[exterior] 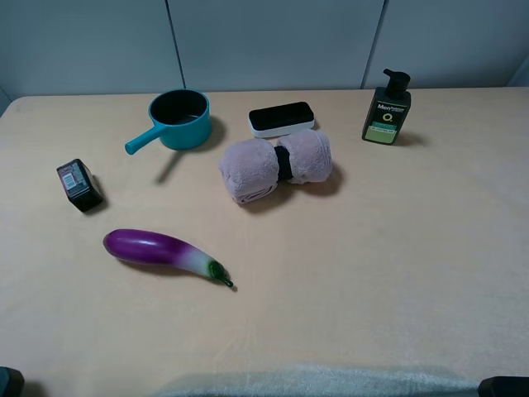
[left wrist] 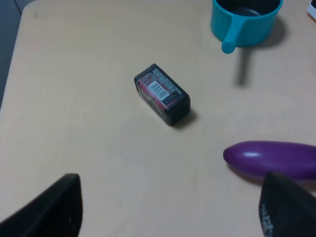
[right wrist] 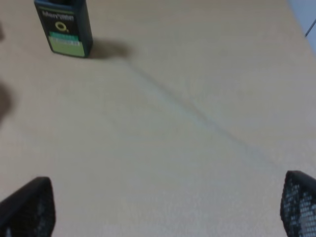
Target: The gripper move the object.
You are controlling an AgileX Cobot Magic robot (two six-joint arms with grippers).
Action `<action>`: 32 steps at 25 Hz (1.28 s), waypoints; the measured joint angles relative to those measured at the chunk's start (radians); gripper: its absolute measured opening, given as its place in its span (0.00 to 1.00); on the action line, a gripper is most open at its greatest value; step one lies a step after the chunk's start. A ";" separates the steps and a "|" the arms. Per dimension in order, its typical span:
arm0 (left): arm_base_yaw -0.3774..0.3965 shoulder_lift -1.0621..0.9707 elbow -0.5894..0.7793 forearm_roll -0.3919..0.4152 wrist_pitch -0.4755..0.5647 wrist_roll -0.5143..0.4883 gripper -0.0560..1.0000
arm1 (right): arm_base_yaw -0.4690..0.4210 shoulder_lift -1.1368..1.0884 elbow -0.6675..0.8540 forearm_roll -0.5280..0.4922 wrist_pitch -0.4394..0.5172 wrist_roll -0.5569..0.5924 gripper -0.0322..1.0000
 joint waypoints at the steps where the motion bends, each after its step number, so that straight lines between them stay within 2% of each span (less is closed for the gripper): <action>1: 0.000 0.000 0.000 0.000 0.000 0.000 0.81 | 0.000 -0.030 0.013 0.000 0.001 0.000 0.70; 10: 0.000 0.000 0.000 0.000 0.000 0.000 0.81 | 0.000 -0.216 0.095 -0.007 0.016 -0.023 0.70; 16: 0.000 0.000 0.000 0.000 0.000 0.000 0.81 | 0.000 -0.341 0.096 -0.094 0.019 0.002 0.70; 32: 0.000 0.000 0.000 0.001 0.000 0.000 0.81 | 0.000 -0.344 0.100 -0.102 0.019 0.071 0.70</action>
